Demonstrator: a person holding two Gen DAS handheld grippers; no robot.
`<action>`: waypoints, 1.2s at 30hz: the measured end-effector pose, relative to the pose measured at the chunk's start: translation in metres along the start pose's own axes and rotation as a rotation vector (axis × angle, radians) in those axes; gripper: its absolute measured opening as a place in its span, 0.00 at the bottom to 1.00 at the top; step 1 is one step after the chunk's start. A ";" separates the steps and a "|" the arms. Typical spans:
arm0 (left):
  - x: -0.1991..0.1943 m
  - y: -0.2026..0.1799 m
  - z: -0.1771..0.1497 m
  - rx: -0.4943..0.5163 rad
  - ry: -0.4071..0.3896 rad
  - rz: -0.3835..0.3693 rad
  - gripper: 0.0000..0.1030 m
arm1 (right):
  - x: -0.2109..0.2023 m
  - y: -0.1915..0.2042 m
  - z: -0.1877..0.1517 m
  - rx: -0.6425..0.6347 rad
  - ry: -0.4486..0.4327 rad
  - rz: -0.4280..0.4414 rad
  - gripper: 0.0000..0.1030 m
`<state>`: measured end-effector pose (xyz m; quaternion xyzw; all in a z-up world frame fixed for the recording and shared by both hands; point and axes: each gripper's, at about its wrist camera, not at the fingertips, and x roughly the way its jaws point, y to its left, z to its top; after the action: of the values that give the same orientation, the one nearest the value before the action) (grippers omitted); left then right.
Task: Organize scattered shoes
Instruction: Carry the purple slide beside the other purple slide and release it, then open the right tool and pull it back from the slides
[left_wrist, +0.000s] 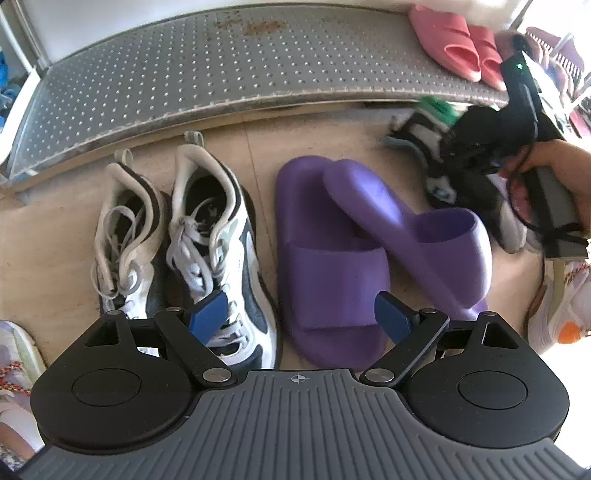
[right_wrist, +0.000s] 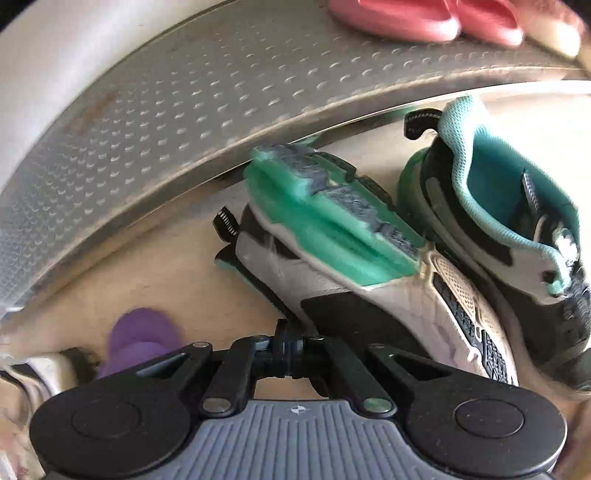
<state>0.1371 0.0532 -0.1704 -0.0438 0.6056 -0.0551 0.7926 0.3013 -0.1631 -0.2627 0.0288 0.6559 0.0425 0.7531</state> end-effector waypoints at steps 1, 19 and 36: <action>0.000 -0.002 0.000 0.001 -0.002 -0.005 0.88 | -0.005 0.003 -0.001 -0.046 0.004 0.006 0.09; -0.009 -0.013 -0.006 0.079 -0.025 -0.019 0.88 | -0.019 0.038 -0.079 -0.477 0.153 0.265 0.92; -0.011 0.000 -0.011 0.046 -0.031 0.024 0.88 | -0.018 0.113 -0.111 -0.418 -0.008 -0.051 0.93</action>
<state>0.1237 0.0544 -0.1622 -0.0193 0.5922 -0.0586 0.8034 0.1855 -0.0542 -0.2495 -0.1443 0.6305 0.1585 0.7460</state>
